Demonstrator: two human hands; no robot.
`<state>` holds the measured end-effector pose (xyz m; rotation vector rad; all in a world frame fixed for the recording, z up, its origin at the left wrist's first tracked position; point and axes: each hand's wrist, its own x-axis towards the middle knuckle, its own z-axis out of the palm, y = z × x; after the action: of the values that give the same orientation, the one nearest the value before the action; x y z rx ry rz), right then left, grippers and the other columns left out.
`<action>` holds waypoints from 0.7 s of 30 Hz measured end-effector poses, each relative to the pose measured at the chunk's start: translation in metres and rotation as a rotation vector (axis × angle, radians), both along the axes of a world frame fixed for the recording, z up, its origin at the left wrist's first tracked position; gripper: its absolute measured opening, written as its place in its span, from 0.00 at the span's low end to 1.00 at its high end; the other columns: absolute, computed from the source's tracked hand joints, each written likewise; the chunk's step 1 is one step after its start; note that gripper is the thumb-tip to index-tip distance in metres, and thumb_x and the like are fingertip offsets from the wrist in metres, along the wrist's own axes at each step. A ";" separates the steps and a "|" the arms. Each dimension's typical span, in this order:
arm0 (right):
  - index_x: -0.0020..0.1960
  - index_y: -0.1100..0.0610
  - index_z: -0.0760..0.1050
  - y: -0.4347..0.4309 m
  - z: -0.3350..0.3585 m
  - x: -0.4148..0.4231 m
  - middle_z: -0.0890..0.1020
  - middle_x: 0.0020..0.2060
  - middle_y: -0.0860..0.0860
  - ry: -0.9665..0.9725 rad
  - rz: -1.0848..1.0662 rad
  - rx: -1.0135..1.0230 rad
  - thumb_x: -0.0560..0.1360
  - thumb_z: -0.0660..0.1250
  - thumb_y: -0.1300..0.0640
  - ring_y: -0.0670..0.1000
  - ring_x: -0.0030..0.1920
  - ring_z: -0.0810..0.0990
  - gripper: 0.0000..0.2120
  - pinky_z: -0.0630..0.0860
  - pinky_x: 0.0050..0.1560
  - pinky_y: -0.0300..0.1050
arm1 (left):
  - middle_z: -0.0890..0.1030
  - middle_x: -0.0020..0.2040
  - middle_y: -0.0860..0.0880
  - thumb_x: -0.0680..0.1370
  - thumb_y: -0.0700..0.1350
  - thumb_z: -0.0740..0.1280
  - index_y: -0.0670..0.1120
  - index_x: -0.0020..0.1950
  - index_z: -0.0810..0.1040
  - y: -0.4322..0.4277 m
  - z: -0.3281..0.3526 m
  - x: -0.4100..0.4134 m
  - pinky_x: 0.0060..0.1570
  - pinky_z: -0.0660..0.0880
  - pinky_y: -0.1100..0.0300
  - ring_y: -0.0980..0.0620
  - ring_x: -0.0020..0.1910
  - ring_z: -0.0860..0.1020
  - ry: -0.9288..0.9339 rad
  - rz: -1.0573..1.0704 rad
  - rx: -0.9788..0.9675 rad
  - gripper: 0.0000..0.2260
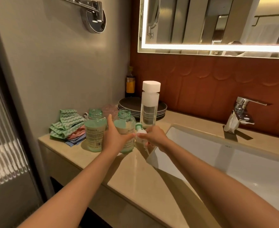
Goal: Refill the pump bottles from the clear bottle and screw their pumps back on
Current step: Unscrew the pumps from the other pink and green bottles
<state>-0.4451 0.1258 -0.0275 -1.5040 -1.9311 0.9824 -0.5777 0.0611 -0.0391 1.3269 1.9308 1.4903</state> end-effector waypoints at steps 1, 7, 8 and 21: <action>0.56 0.59 0.76 0.001 -0.002 0.000 0.80 0.45 0.52 0.007 -0.012 -0.008 0.72 0.70 0.52 0.46 0.36 0.79 0.16 0.73 0.31 0.36 | 0.64 0.73 0.45 0.65 0.49 0.77 0.51 0.76 0.44 -0.001 0.002 0.001 0.63 0.67 0.46 0.44 0.70 0.65 0.001 -0.002 0.031 0.51; 0.60 0.59 0.72 -0.004 0.001 0.008 0.79 0.52 0.56 0.065 0.008 -0.102 0.74 0.67 0.58 0.51 0.44 0.81 0.15 0.78 0.40 0.39 | 0.61 0.75 0.50 0.73 0.49 0.70 0.52 0.75 0.52 -0.017 0.021 0.013 0.59 0.63 0.62 0.51 0.71 0.62 0.156 0.012 0.310 0.37; 0.60 0.59 0.72 -0.006 0.003 0.011 0.79 0.50 0.55 0.078 -0.002 -0.103 0.75 0.67 0.58 0.50 0.43 0.81 0.15 0.77 0.39 0.39 | 0.63 0.73 0.50 0.74 0.48 0.69 0.51 0.74 0.55 -0.020 0.025 0.016 0.58 0.63 0.64 0.52 0.70 0.64 0.183 0.035 0.366 0.33; 0.62 0.59 0.72 -0.014 0.012 0.100 0.78 0.51 0.56 0.273 -0.210 -0.053 0.77 0.63 0.57 0.51 0.45 0.78 0.14 0.74 0.37 0.40 | 0.73 0.61 0.48 0.76 0.43 0.67 0.46 0.68 0.65 0.008 0.039 0.086 0.47 0.69 0.64 0.56 0.54 0.72 -0.123 -0.128 0.238 0.22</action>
<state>-0.3451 0.1121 -0.0155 -1.4807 -1.5359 1.0878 -0.4921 0.0690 0.0002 1.3910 1.6015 1.7344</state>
